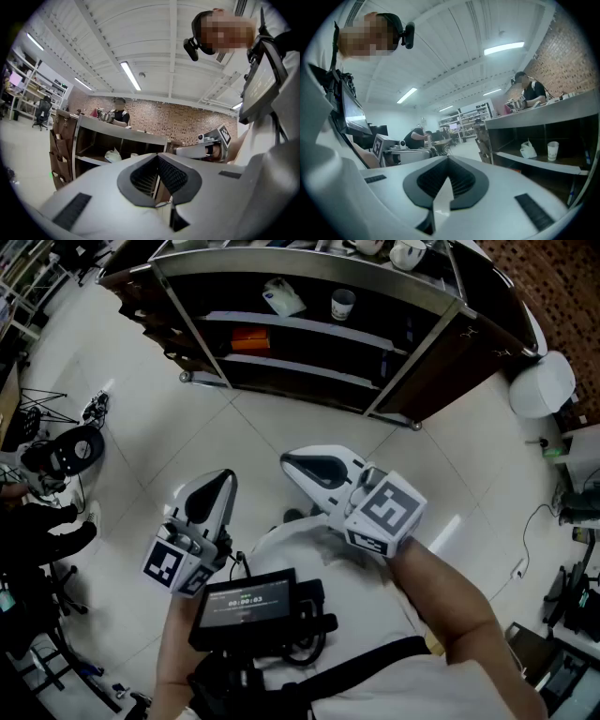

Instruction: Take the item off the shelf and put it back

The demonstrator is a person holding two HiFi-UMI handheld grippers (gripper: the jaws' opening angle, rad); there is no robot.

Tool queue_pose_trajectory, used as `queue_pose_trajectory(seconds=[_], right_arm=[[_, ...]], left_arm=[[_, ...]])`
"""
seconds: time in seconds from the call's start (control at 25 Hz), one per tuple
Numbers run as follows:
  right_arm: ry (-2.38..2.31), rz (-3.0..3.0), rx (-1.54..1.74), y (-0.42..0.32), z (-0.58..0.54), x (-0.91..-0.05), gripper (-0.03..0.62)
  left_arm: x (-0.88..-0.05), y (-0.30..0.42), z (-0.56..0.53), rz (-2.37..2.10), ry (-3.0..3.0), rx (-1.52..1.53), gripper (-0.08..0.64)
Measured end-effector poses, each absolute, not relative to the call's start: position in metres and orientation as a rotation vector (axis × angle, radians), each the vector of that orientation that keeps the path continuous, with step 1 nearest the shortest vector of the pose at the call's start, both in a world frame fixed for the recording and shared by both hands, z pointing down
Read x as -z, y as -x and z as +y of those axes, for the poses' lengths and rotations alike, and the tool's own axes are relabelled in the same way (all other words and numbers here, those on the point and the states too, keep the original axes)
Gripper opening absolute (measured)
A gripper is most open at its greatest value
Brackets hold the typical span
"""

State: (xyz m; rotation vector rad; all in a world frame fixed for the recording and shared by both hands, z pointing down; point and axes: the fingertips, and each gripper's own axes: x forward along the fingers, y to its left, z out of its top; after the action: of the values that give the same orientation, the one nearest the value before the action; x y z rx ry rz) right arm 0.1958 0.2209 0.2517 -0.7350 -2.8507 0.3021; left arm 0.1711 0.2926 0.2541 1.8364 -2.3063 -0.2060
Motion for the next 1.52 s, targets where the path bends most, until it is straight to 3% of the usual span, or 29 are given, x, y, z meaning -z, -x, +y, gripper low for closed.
queue_pose_trajectory(seconds=[0.44, 1.04, 1.52], right_arm=[[0.739, -2.801, -0.421, -0.144, 0.189, -0.286, 0.008], [0.747, -2.753, -0.456, -0.006, 0.101, -0.315, 0.008], [0.660, -2.746, -0.568, 0.033, 0.058, -0.332, 0.008]], left_arm=[[-0.274, -0.120, 0.262, -2.294, -1.768, 0.204, 0.000], [-0.283, 0.018, 0.163, -2.231, -1.776, 0.136, 0.000], [-0.303, 0.062, 0.124, -2.170, -1.755, 0.052, 0.000]])
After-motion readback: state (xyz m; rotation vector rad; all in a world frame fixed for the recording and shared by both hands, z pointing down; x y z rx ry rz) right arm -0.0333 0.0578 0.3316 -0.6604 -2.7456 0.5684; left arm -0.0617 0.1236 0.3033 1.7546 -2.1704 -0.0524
